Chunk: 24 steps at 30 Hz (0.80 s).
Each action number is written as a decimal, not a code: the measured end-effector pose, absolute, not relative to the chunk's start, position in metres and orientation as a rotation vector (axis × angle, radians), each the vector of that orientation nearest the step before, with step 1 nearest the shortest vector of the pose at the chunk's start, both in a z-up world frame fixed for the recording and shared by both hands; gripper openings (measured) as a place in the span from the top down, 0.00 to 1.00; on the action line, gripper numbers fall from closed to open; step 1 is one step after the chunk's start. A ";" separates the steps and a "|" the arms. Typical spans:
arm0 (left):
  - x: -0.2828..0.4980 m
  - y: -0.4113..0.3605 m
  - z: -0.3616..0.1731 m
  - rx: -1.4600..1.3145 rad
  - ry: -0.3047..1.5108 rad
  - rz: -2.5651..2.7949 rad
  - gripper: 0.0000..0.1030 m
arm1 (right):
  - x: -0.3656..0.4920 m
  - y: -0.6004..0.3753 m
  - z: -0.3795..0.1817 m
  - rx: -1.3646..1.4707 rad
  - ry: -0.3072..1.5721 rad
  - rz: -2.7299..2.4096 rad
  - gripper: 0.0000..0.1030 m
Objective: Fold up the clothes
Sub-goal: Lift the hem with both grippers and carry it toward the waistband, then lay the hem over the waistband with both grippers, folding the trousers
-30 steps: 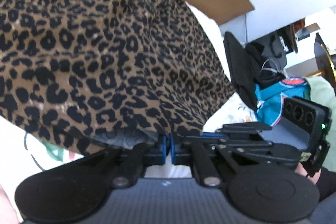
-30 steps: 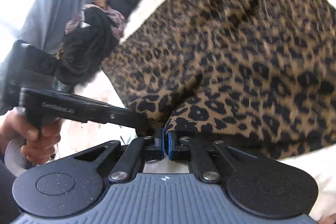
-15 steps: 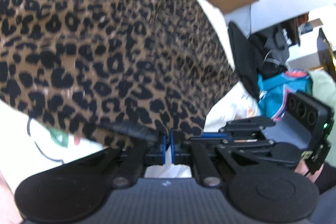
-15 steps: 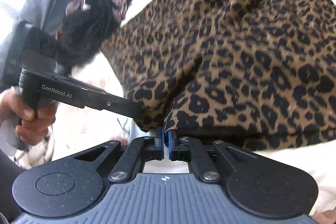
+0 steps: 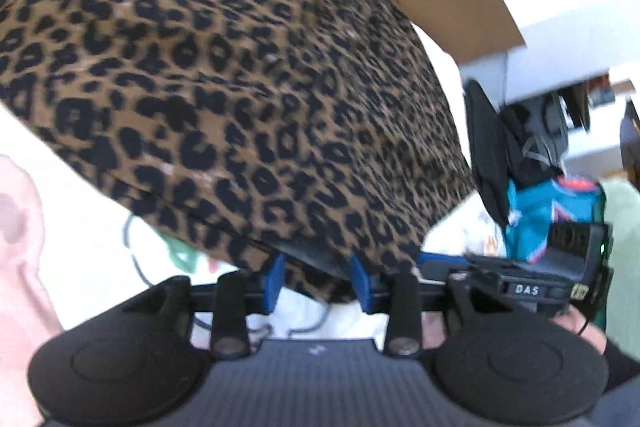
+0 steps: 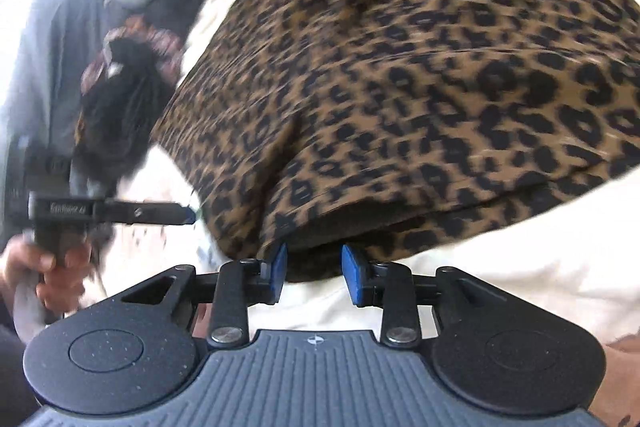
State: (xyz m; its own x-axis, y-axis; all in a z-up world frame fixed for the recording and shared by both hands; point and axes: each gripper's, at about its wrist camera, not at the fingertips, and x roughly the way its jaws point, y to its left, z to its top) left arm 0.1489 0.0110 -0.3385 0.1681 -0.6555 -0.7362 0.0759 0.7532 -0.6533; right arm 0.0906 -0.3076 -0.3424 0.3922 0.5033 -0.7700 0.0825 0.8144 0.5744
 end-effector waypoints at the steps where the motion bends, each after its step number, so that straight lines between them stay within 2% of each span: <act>1: 0.150 0.013 -0.340 -0.550 1.312 -0.542 0.61 | 0.091 -0.315 -0.345 0.617 1.149 0.261 0.68; 5: 0.155 0.022 -0.344 -0.590 1.309 -0.495 0.59 | 0.093 -0.334 -0.355 0.733 1.136 0.187 0.67; 8: 0.155 0.027 -0.349 -0.621 1.310 -0.457 0.54 | 0.094 -0.341 -0.360 0.812 1.124 0.173 0.54; 17: 0.150 0.035 -0.366 -0.779 1.323 -0.393 0.54 | 0.092 -0.347 -0.374 0.974 1.101 0.135 0.52; 18: 0.150 0.035 -0.367 -0.793 1.315 -0.383 0.53 | 0.092 -0.349 -0.375 0.991 1.096 0.130 0.52; 19: 0.149 0.035 -0.368 -0.806 1.303 -0.372 0.47 | 0.092 -0.350 -0.376 1.012 1.091 0.126 0.51; 21: 0.150 0.036 -0.372 -0.845 1.294 -0.351 0.40 | 0.092 -0.352 -0.380 1.056 1.080 0.120 0.45; 24: 0.150 0.036 -0.382 -0.926 1.319 -0.320 0.40 | 0.090 -0.356 -0.387 1.126 1.064 0.115 0.34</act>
